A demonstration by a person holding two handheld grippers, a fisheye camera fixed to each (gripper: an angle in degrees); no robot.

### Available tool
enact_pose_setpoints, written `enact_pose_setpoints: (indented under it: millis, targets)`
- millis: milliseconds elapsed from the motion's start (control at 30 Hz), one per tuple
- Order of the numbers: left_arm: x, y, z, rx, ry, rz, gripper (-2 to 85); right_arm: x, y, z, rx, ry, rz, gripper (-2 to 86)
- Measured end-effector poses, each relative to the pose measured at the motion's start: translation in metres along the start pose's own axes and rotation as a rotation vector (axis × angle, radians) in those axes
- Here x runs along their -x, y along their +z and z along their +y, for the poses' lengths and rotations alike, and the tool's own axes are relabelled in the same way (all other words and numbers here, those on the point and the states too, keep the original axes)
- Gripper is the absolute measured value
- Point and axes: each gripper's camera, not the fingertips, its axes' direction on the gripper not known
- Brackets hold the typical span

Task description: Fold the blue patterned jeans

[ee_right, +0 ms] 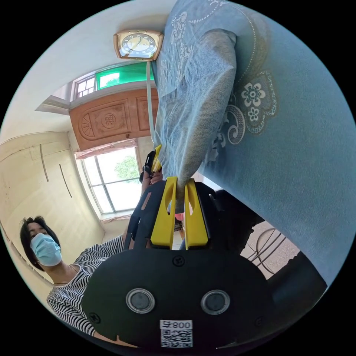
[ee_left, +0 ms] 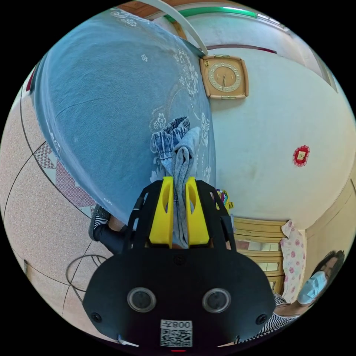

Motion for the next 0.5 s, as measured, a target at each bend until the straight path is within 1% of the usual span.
enact_pose_setpoints:
  millis: [133, 333, 500]
  targets:
    - [0.002, -0.004, 0.007, 0.000, -0.004, -0.037, 6.9, -0.002, 0.001, 0.000, 0.008, 0.010, 0.001, 1.9]
    - [0.009, -0.010, 0.017, -0.015, -0.060, 0.040, 6.2, 0.004, 0.004, 0.002, 0.020, -0.006, 0.014, 2.0]
    - [-0.012, -0.021, 0.028, -0.020, 0.008, 0.031, 5.3, 0.011, 0.004, 0.007, 0.014, -0.019, 0.019, 2.0]
